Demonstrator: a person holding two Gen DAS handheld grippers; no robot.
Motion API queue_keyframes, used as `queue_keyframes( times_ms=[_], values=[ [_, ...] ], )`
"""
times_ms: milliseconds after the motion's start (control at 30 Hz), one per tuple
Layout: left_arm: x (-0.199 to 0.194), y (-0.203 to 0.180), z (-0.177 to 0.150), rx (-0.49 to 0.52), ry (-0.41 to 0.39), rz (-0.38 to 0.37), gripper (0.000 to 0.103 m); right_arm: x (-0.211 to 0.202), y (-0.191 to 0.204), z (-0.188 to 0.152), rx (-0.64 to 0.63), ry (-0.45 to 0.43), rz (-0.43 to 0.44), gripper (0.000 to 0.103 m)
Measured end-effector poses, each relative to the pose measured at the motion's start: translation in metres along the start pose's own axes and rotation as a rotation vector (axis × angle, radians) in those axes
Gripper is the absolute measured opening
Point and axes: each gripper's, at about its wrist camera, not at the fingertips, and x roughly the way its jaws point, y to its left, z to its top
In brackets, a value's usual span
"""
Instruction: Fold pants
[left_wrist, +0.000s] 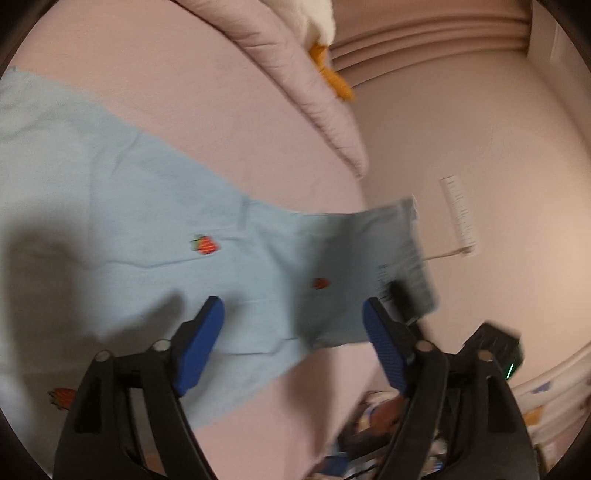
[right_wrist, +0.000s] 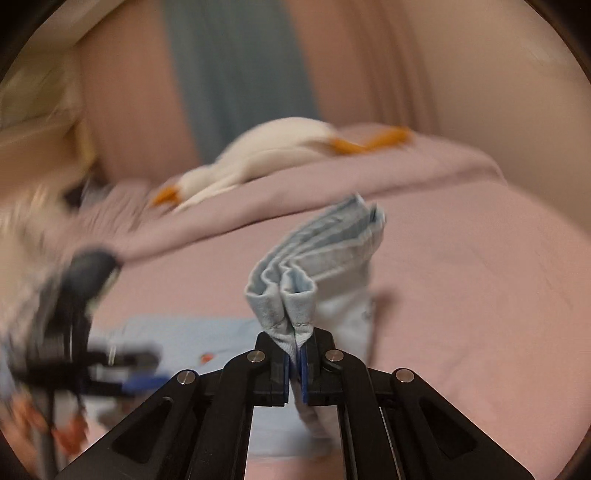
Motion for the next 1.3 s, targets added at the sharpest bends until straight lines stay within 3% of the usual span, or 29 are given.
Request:
queue_keyframes(
  times_ms=[133,200,267,300,333,367,467,633,700,767,800,833,867,900,1067,1133,1200,1233,1267,1300],
  values=[
    [-0.005,0.005,-0.001,-0.067,-0.022,-0.107,0.088,0.013,0.065,-0.017,-0.188,0.023,0.040,0.003],
    [-0.008,0.015,-0.002,-0.105,-0.028,-0.122,0.089,0.028,0.096,-0.028,-0.276,0.071,0.040,0.003],
    [-0.010,0.024,0.000,-0.144,-0.014,-0.092,0.083,0.034,0.112,-0.041,-0.307,0.106,0.065,0.003],
    [-0.011,0.029,0.001,-0.155,-0.012,-0.067,0.074,0.037,0.119,-0.046,-0.318,0.119,0.079,0.003],
    [-0.011,0.030,0.002,-0.151,-0.013,-0.047,0.043,0.039,0.127,-0.051,-0.336,0.130,0.090,0.003],
    [-0.013,0.033,0.004,-0.140,-0.012,-0.026,0.023,0.041,0.137,-0.056,-0.361,0.138,0.086,0.003],
    [-0.038,0.032,0.005,-0.081,-0.074,-0.001,0.013,0.047,0.157,-0.058,-0.414,0.153,0.062,0.003],
    [-0.073,0.025,0.012,0.036,-0.175,0.067,0.013,0.043,0.187,-0.054,-0.445,0.119,0.112,0.003],
    [-0.079,0.034,0.015,0.046,-0.171,0.157,0.012,0.049,0.199,-0.055,-0.458,0.124,0.135,0.003],
    [-0.087,0.052,0.012,0.029,-0.179,0.236,0.014,0.065,0.209,-0.063,-0.477,0.195,0.151,0.006],
    [-0.090,0.058,0.011,0.021,-0.179,0.274,0.017,0.072,0.209,-0.068,-0.455,0.225,0.176,0.017],
    [-0.095,0.068,0.009,0.011,-0.177,0.344,0.028,0.078,0.207,-0.071,-0.422,0.260,0.217,0.025],
    [-0.098,0.074,0.008,0.005,-0.182,0.377,0.030,0.087,0.202,-0.076,-0.369,0.335,0.281,0.040],
    [-0.105,0.078,0.006,0.002,-0.192,0.367,0.030,0.092,0.195,-0.078,-0.310,0.396,0.325,0.046],
    [-0.132,0.067,0.007,0.038,-0.240,0.379,0.031,0.061,0.148,-0.053,-0.144,0.357,0.442,0.046],
    [-0.127,0.050,0.008,0.075,-0.242,0.319,0.031,0.048,0.117,-0.034,-0.075,0.305,0.414,0.046],
    [-0.112,0.033,0.013,0.100,-0.223,0.264,0.031,0.047,0.095,-0.020,-0.063,0.285,0.314,0.043],
    [-0.098,0.021,0.013,0.118,-0.199,0.234,0.031,0.049,0.084,-0.014,-0.071,0.278,0.228,0.040],
    [-0.090,0.015,0.012,0.133,-0.183,0.225,0.031,0.052,0.075,-0.010,-0.079,0.283,0.155,0.030],
    [-0.075,0.008,0.011,0.152,-0.162,0.221,0.031,0.055,0.070,-0.010,-0.081,0.291,0.125,0.026]
  ],
)
